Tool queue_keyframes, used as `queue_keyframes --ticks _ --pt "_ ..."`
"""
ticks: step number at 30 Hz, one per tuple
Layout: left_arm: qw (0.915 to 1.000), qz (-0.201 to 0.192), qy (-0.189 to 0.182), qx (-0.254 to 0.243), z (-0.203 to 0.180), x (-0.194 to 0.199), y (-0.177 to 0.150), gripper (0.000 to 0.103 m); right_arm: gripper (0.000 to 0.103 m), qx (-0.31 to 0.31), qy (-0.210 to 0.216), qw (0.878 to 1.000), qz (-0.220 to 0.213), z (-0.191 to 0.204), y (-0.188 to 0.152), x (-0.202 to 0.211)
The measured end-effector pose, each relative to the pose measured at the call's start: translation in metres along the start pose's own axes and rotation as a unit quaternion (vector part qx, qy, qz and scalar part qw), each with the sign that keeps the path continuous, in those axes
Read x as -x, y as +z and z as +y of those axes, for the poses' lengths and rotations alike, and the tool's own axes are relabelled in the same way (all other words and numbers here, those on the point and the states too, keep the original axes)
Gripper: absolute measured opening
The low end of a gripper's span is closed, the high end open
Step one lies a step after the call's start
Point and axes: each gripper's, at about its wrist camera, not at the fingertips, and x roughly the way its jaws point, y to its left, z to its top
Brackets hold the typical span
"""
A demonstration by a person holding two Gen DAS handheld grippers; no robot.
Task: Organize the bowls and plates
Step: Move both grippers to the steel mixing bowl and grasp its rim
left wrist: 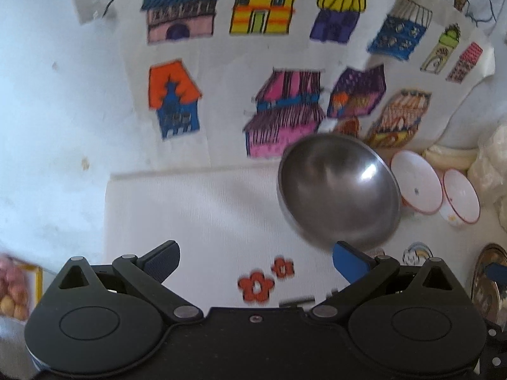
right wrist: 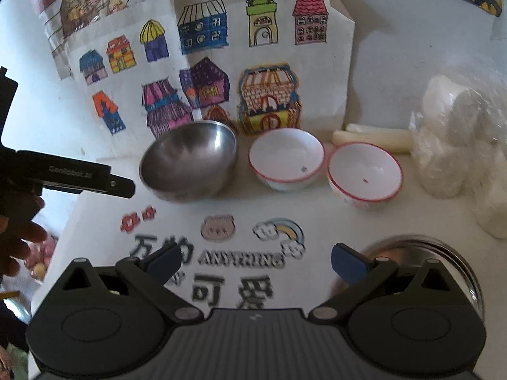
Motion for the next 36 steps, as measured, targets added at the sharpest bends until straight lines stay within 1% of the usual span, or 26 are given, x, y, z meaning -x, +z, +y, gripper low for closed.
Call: queue_keyframes --ticks 4,9,15,20,25,28,30,32,33,36 --pt "0.9998 -0.008 -0.004 -0.015 -0.003 -0.01 0.015 0.102 0.103 -0.029 0.002 1.0 -0.005 0.006 0.012 -0.013" --pt "0.9993 -0.003 0.003 -0.038 -0.007 -0.028 0.025 0.102 0.103 -0.065 -0.004 0.998 -0.005 0.011 0.023 -0.031" --pt "0.9979 0.005 0.015 -0.063 -0.011 -0.041 0.027 0.102 0.103 -0.092 -0.012 0.996 -0.003 0.011 0.028 -0.047" --pt "0.9975 0.01 0.022 -0.067 -0.011 -0.046 0.027 0.102 0.103 -0.117 -0.011 0.993 -0.009 0.011 0.029 -0.054" --pt "0.9973 0.014 0.026 -0.067 -0.01 -0.05 0.028 0.102 0.102 -0.121 -0.014 0.992 -0.018 0.016 0.033 -0.057" --pt "0.9973 0.017 0.03 -0.065 -0.011 -0.054 0.029 0.102 0.098 -0.127 -0.014 0.992 -0.014 0.016 0.035 -0.061" --pt "0.9972 0.021 0.029 -0.065 -0.011 -0.055 0.029 0.102 0.092 -0.13 -0.014 0.991 -0.01 0.016 0.035 -0.064" --pt "0.9969 0.022 0.033 -0.068 -0.012 -0.056 0.03 0.102 0.089 -0.134 -0.013 0.991 -0.007 0.016 0.036 -0.066" --pt "0.9968 0.02 0.034 -0.07 -0.014 -0.057 0.03 0.102 0.086 -0.136 -0.011 0.991 -0.004 0.015 0.036 -0.067" --pt "0.9971 0.014 0.026 -0.07 -0.017 -0.056 0.03 0.097 0.08 -0.137 -0.004 0.99 0.001 0.016 0.037 -0.071"
